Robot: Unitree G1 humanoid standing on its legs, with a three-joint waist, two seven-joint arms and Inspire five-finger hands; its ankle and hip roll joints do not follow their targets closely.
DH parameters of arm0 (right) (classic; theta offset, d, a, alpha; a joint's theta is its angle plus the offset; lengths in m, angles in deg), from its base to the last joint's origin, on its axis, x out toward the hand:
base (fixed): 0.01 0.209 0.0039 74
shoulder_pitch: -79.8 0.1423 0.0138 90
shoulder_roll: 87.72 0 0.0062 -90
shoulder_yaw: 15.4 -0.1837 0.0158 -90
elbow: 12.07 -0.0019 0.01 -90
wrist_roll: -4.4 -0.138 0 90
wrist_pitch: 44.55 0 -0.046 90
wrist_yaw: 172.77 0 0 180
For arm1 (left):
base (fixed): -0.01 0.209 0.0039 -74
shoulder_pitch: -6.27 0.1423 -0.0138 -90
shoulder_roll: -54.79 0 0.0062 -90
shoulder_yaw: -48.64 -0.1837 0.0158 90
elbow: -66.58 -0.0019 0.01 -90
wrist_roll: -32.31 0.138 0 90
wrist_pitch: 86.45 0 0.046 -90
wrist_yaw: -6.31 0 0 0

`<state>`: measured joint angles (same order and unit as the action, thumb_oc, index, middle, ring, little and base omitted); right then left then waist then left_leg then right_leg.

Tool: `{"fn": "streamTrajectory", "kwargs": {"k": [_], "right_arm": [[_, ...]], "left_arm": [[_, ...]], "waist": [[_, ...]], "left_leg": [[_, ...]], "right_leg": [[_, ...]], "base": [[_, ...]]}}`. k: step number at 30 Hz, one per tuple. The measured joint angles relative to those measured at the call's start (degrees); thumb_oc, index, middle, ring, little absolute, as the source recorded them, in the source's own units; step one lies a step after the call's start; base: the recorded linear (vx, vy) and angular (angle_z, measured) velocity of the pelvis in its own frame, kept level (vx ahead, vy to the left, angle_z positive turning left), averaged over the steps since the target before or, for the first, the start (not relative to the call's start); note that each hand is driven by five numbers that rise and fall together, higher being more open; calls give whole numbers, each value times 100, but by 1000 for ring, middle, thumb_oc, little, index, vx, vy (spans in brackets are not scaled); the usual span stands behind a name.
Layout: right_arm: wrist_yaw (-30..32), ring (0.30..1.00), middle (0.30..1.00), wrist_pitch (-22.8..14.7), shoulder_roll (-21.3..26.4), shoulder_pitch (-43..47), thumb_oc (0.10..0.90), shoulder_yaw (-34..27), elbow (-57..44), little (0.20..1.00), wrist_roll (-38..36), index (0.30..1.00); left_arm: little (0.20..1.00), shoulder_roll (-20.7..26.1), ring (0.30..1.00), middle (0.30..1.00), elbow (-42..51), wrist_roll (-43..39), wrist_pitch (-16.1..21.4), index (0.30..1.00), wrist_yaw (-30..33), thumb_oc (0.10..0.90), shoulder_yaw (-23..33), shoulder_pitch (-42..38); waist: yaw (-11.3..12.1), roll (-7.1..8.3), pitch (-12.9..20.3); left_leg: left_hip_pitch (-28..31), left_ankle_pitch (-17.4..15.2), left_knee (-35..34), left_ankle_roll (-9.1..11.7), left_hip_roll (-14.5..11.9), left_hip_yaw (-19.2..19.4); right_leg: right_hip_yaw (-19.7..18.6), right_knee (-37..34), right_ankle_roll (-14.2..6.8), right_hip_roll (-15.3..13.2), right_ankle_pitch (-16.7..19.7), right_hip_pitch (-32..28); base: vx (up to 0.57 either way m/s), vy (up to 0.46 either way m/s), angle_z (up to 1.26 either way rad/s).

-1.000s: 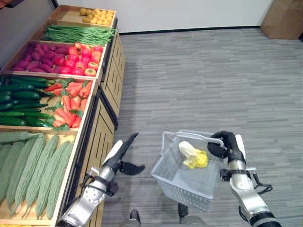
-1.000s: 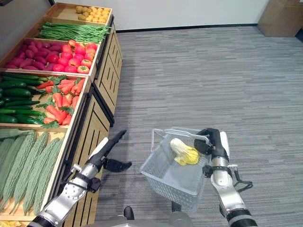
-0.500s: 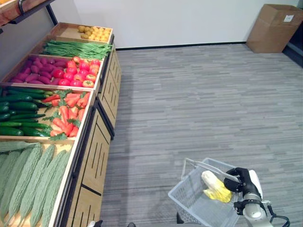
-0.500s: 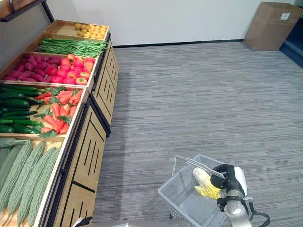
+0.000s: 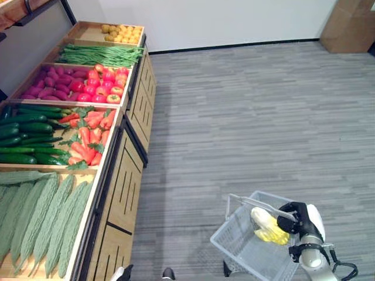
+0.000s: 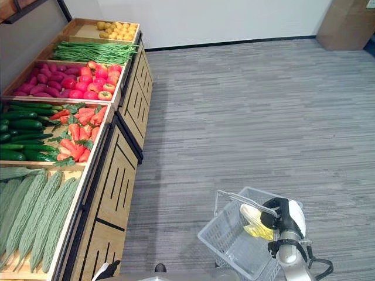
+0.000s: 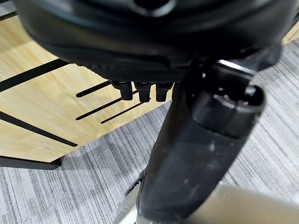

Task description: Get the vegetables into the basket

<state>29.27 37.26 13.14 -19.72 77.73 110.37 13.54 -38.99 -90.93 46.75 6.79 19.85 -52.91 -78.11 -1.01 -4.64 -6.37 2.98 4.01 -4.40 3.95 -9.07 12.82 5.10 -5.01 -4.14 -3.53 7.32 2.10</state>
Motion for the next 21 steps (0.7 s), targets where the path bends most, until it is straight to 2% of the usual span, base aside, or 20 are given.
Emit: {"fn": "streamTrajectory", "kwargs": {"k": [2, 5, 7, 9, 10, 12, 14, 15, 16, 17, 18, 21], "right_arm": [[3, 300, 300, -20, 12, 2, 400, 0, -86, 300, 49, 300], [144, 300, 300, -82, 26, 8, 400, -5, -134, 300, 67, 300], [201, 300, 300, -125, 34, 46, 400, -4, -145, 300, 124, 300], [315, 300, 300, -151, 36, 108, 400, -12, -149, 300, 124, 300], [425, 300, 300, -152, 62, 170, 400, -41, -168, 300, 123, 300], [538, 300, 300, -151, 110, 203, 400, -68, -166, 300, 121, 300], [603, 300, 300, -152, 134, 218, 400, -72, -166, 300, 118, 300], [634, 300, 300, -152, 169, 229, 400, -71, -206, 300, 121, 300], [657, 300, 300, -159, 260, 238, 400, -70, -318, 300, 122, 300], [669, 300, 300, -159, 221, 241, 400, -64, -338, 300, 123, 300], [675, 300, 300, -188, 143, 252, 400, 4, -362, 300, 123, 300], [671, 300, 300, -191, -1, 254, 400, 7, -368, 300, 126, 300]], "left_arm": [[1000, -24, 1000, 1000, -2, 0, -21, 1000, 9, 900, -1, 12], [1000, -77, 1000, 1000, -82, -33, -41, 1000, 138, 900, 42, -112], [1000, -105, 1000, 1000, -96, -58, -49, 1000, 202, 900, 49, -129], [1000, -138, 1000, 1000, -130, -167, -52, 1000, 289, 900, 54, -146], [1000, -189, 1000, 1000, -210, -218, -42, 1000, 303, 900, 97, -203], [1000, -229, 1000, 1000, -270, -228, -41, 1000, 319, 900, 111, -224], [1000, -229, 1000, 1000, -269, -254, -43, 1000, 383, 900, 110, -249], [1000, -271, 1000, 1000, -265, -262, -52, 1000, 379, 900, 103, -275], [1000, -390, 1000, 1000, -274, -269, -61, 1000, 384, 900, 104, -140], [1000, -406, 1000, 1000, -273, -271, -92, 1000, 385, 900, 104, -131], [1000, -370, 1000, 1000, -218, -271, -97, 1000, 392, 900, 103, -137], [1000, -338, 1000, 1000, -195, -305, -103, 1000, 396, 900, 112, -117]], "waist": [[0, -45, -27], [31, -54, -200], [38, -47, -271], [196, 69, -377], [218, 134, -425], [164, 133, -428], [148, 107, -424], [191, 34, -407], [190, -260, -343], [206, -230, -362], [300, -71, -480], [312, 30, -489]], "left_leg": [[13, 18, -2, 16, -77, -54], [-19, 32, 254, 52, -169, -233], [-86, 36, 487, 59, -178, -406], [-322, 69, 1068, 94, -47, -1030], [-565, 63, 1282, 229, 134, -1558], [-626, -34, 938, 366, 241, -1694], [-862, -33, 649, 364, 259, -1654], [-912, -125, 447, 254, 324, -1659], [-846, -169, 284, 157, 204, -1719], [-848, -92, 300, 131, 210, -1623], [-701, -21, 301, 130, 341, -1484], [-391, -28, 210, -80, 522, -1297]], "right_leg": [[29, 0, 54, 79, -22, -29], [114, -17, 211, 156, -128, -163], [97, -18, 241, 163, -148, -214], [-62, 4, 330, 59, -170, -234], [-126, 2, 389, -102, -131, -279], [-94, 0, 377, -220, -142, -296], [-13, -23, 338, -232, -178, -282], [-23, -23, 276, -195, -194, -214], [-47, 0, 150, -8, -189, -220], [-46, 16, 97, -19, -228, -237], [-141, 316, -42, -172, -352, -83], [-338, 272, -130, -369, -388, -314]], "base": [[40, -173, 9], [23, -98, 11], [32, -50, -4], [53, -19, -21], [107, 10, -9], [124, 32, 9], [122, 53, 11], [158, 88, -17], [154, 105, -37], [194, 179, -56], [191, 193, -46], [174, 205, -33]]}}
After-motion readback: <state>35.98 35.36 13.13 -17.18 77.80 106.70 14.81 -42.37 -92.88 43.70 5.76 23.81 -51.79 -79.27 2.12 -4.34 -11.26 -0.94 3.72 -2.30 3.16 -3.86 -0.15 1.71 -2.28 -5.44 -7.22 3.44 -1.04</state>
